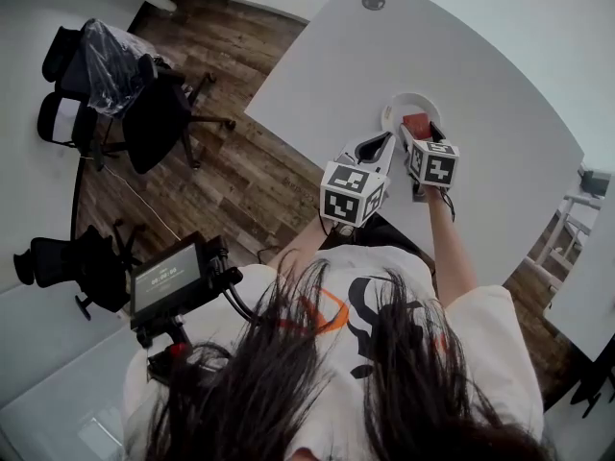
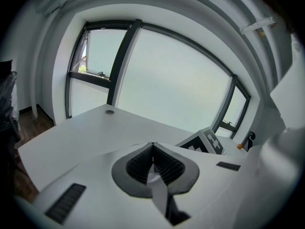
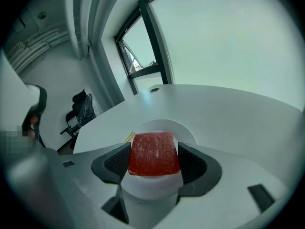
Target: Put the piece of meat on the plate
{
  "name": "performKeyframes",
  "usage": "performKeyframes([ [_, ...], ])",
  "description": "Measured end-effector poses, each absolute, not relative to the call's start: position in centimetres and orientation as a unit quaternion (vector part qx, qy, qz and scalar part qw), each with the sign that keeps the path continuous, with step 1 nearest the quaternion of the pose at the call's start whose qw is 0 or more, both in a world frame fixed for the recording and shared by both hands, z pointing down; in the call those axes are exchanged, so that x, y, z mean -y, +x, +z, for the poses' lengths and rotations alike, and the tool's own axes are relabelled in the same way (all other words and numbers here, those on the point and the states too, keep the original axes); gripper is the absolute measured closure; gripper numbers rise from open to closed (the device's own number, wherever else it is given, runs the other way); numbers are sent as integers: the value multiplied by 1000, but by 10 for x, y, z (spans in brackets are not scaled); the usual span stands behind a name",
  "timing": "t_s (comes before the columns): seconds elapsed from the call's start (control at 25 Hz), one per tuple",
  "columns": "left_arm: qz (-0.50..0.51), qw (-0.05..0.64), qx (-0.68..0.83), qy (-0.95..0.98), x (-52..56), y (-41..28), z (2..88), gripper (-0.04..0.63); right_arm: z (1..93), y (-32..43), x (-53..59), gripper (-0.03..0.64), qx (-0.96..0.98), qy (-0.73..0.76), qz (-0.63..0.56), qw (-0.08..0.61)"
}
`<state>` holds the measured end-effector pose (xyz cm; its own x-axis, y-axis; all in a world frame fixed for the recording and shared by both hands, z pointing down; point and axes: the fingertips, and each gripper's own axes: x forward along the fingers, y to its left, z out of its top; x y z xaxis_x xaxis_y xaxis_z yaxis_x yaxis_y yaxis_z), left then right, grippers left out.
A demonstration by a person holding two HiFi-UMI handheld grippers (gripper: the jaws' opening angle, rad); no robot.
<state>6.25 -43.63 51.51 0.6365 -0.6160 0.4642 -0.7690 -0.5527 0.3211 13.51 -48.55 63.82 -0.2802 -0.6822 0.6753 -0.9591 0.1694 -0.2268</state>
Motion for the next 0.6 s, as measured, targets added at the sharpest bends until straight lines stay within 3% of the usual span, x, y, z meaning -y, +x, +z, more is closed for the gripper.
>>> performKeyframes([
  [0.6,156,257,411,861,437,54,520,589,652,128,480,302,737,548,269,289],
])
